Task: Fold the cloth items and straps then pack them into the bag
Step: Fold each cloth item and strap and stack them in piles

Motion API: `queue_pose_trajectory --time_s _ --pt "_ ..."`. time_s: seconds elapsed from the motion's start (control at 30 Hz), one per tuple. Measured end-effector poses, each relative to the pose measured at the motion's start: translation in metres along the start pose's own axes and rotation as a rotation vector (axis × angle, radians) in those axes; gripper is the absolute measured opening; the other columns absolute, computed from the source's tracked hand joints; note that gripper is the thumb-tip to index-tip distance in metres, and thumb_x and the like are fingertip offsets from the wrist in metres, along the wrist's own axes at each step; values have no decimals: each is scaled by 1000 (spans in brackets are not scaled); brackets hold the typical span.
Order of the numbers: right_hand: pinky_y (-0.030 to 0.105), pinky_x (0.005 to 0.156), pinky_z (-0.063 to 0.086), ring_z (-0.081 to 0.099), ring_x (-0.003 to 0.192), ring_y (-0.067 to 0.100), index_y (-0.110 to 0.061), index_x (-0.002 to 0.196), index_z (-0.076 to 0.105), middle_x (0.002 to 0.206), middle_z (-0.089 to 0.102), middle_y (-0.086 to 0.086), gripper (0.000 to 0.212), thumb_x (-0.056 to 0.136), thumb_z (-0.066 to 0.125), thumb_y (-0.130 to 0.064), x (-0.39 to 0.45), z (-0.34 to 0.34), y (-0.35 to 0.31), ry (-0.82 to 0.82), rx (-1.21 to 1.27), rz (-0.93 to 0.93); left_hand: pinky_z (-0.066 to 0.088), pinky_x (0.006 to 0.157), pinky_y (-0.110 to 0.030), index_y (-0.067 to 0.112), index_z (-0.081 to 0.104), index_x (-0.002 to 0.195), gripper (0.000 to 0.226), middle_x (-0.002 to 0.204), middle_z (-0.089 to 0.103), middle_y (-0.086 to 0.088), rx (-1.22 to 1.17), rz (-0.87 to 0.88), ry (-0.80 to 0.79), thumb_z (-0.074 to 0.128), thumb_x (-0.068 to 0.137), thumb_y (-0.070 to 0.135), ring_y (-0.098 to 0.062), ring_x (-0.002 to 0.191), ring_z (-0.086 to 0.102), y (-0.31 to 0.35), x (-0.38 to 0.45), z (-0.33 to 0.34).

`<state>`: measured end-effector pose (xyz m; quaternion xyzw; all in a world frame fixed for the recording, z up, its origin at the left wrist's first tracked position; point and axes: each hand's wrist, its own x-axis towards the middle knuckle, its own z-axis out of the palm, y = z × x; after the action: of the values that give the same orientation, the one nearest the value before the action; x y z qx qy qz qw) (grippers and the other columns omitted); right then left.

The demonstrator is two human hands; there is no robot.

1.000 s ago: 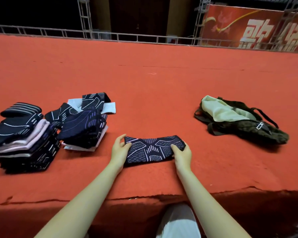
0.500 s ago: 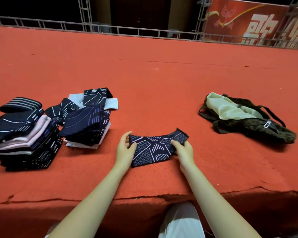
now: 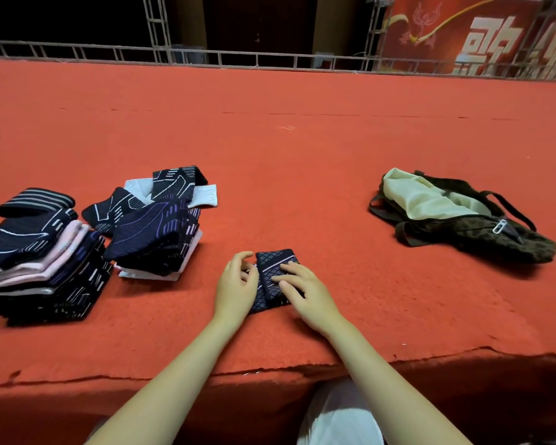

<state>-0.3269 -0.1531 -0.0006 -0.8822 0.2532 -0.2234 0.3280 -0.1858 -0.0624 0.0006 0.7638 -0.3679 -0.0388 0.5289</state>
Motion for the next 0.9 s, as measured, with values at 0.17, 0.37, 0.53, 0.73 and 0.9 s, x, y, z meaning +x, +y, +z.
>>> queue_pose_trajectory --time_s 0.17,0.37,0.53,0.73,0.9 --pt "18 112 20 37 137 15 -11 138 47 147 42 4 47 92 45 -7 5 1 6 155 -37 109 44 90 -35 16 46 133 47 116 61 -4 187 -183 -123 56 89 31 -22 102 60 10 12 9" --pt "13 108 20 40 135 14 -12 138 48 145 46 3 47 91 48 -8 6 0 8 129 -18 114 46 92 -36 21 32 142 62 118 64 -5 195 -250 -250 58 86 28 -24 109 59 22 14 22" --pt "19 107 28 45 129 14 -16 133 53 137 53 -1 44 89 55 -15 5 0 7 110 0 56 38 89 -25 15 40 138 52 125 59 -8 15 -187 -61 53 88 12 -25 114 55 26 3 12" --pt "34 107 34 44 127 20 -18 140 43 136 52 1 57 89 55 -41 8 5 4 71 -222 41 41 95 -38 18 38 140 57 122 59 -12 272 -119 -76 53 85 16 -32 115 53 -1 3 -6" --pt "32 104 35 45 125 20 -17 136 48 131 57 3 44 97 46 -36 9 4 3 90 -153 113 34 100 -41 17 26 148 72 127 43 -14 400 -102 -36 58 84 20 -33 120 39 -6 -10 -5"
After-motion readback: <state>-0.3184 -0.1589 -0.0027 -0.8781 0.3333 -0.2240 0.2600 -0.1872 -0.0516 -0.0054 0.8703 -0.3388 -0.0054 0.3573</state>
